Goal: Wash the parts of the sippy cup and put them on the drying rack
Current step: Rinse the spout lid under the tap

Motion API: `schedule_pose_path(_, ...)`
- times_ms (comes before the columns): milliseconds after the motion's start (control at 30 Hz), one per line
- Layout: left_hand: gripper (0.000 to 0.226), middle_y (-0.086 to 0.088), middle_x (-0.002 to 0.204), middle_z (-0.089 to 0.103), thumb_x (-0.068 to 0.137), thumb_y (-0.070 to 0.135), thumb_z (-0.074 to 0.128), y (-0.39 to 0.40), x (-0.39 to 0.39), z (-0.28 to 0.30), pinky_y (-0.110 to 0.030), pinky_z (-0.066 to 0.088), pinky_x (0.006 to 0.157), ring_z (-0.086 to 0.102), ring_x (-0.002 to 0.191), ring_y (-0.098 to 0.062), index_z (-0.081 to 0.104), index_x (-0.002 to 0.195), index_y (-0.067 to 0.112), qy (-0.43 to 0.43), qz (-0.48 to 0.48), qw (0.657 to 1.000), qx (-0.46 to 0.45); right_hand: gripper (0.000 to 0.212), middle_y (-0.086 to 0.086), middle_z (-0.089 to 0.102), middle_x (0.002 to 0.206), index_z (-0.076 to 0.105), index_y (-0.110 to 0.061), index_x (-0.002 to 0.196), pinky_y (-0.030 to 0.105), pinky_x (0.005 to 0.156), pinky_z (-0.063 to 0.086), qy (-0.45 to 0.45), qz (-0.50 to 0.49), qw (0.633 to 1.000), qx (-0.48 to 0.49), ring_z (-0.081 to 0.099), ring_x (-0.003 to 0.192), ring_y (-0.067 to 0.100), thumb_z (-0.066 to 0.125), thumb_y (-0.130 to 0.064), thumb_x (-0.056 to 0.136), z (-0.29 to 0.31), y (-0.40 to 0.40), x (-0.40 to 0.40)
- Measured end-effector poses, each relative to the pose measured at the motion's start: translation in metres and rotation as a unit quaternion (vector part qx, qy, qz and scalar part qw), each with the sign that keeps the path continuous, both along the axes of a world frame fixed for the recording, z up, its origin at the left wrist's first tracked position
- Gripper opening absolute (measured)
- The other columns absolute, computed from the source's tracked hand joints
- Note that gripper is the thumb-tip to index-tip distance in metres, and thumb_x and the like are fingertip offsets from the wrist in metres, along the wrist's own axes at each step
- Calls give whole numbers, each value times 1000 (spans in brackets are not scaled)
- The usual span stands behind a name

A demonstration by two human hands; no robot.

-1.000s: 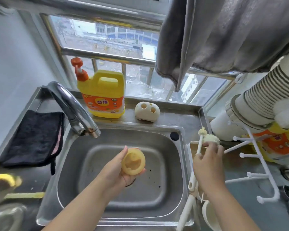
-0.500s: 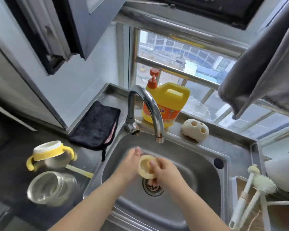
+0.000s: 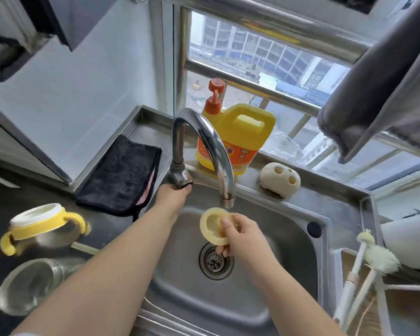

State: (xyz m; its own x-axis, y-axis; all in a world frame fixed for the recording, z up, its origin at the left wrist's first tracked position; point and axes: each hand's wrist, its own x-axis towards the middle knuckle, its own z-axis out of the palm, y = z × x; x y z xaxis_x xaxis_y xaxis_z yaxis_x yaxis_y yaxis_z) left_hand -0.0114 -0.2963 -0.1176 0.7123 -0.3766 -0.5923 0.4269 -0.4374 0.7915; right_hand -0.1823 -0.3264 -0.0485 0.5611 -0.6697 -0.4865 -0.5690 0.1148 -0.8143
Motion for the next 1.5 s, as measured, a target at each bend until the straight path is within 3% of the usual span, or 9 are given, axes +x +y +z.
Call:
schedule_pose_path(167,29,-7,97,62,89,16,65,-2,2,-3,-27,39,80,56,90,-22,63,114,2,-11,8,1000,-4,15,1,63,54,57,-27,94,29,60,49,-3,-14,1000,12,53,48,12,44,-25,100,-7,2,5)
schedule_pose_path(400,21,-7,94,61,87,17,67,-4,3,-8,-28,40,79,54,87,-23,62,105,8,-21,10,1000,4,16,4,63,57,60,-22,94,33,60,49,-3,-17,1000,9,55,52,20,45,-24,99,-14,4,9)
schedule_pose_path(700,13,-9,91,63,86,17,67,-6,5,-8,-29,43,78,57,86,-26,62,96,12,-48,-8,998,25,16,5,65,58,60,-23,94,37,64,51,6,-14,1000,-15,56,52,17,44,-25,99,-17,6,9)
schedule_pose_path(933,23,-13,96,65,85,19,67,-9,8,-10,-32,45,80,60,96,-33,64,104,6,-64,-31,996,59,16,6,66,63,60,-20,97,32,60,50,14,-24,999,-26,56,48,16,45,-25,99,-18,8,10)
schedule_pose_path(1033,28,-16,102,66,87,23,65,-8,6,-11,-36,47,83,60,98,-35,64,107,4,-90,-47,990,97,16,5,65,58,60,-20,96,36,63,51,10,-27,999,-20,56,49,17,45,-25,99,-17,7,10)
schedule_pose_path(1233,30,-20,97,67,87,30,65,0,11,-18,-40,50,81,62,95,-38,67,101,3,-99,-82,989,73,20,3,64,56,60,-19,91,30,60,47,12,-27,999,-25,53,49,13,42,-22,99,-9,2,4)
schedule_pose_path(1367,37,-6,109,61,90,32,62,13,-10,-4,-34,45,86,57,105,-28,59,115,4,-87,3,995,58,21,3,65,59,61,-24,91,39,66,53,11,-39,999,-6,58,53,15,41,-20,97,-12,3,4)
schedule_pose_path(1500,21,-3,99,65,98,29,49,40,-47,18,-32,50,72,63,82,-16,58,109,14,-73,-66,995,13,19,4,65,67,62,-21,92,25,51,48,26,-44,999,-6,58,48,9,44,-21,96,-13,3,1)
